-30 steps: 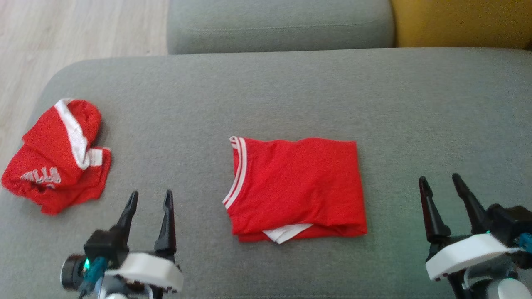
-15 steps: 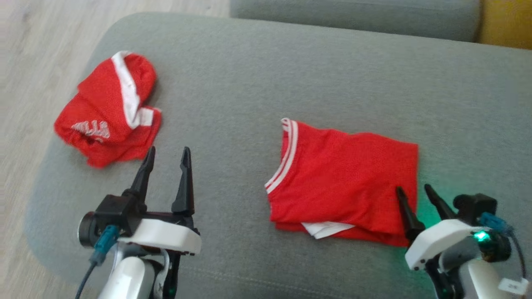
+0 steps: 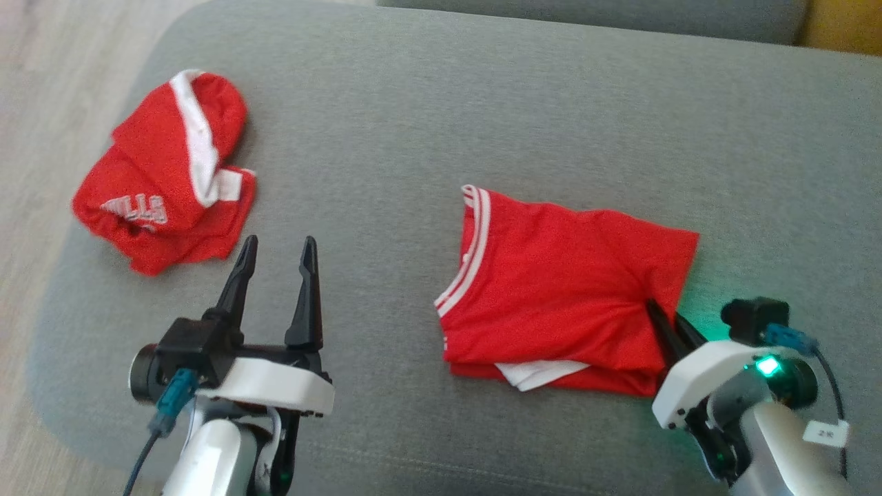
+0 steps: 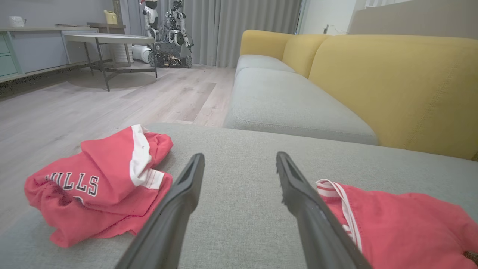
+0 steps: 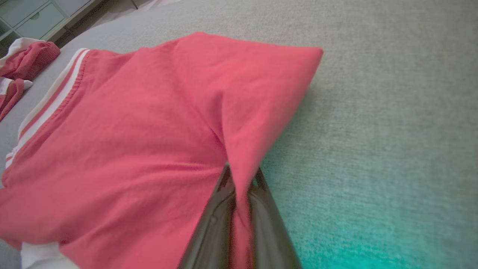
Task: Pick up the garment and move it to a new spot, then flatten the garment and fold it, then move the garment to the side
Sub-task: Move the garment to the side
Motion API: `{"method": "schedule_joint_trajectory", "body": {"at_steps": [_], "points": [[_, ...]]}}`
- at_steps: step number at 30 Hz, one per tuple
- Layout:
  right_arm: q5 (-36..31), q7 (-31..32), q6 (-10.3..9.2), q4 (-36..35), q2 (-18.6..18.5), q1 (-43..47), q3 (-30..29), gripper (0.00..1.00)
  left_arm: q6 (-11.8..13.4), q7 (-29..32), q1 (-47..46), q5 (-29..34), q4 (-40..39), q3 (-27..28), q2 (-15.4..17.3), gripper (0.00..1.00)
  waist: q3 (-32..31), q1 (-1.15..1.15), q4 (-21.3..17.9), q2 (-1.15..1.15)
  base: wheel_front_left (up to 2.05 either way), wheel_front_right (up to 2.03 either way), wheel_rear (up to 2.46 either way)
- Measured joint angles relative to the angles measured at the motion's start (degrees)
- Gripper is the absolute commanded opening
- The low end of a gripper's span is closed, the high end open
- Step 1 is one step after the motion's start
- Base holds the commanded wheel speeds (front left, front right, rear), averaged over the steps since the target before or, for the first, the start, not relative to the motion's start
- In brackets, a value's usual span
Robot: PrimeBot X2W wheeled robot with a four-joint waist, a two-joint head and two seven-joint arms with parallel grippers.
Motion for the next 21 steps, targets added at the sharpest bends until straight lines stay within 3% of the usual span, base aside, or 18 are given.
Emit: {"method": "schedule_joint_trajectory", "body": {"at_steps": [6, 13, 21], "points": [[-0.01, -0.23, 0.0, -0.73, -2.27, -2.07, 4.68, 0.0, -0.19, 0.0, -0.01, 0.74, -0.87, 0.34, -0.18, 1.0, 0.52, 0.0, -4.68, 0.0, 0.0, 0.0, 0.0], [0.02, -0.08, 0.0, -2.05, -7.49, -6.05, 8.96, 0.0, -0.9, -0.18, -0.68, 1.53, -1.51, 0.47, -0.15, 1.0, 1.5, 0.0, -12.45, 0.0, 0.0, 0.0, 0.0], [2.09, -0.01, 0.0, -0.08, -16.58, -16.02, 6.57, 0.0, -2.09, -0.25, -5.09, 2.86, -1.77, -0.25, 0.01, 1.0, 4.57, 0.0, -20.73, 0.0, 0.0, 0.0, 0.0]]}}
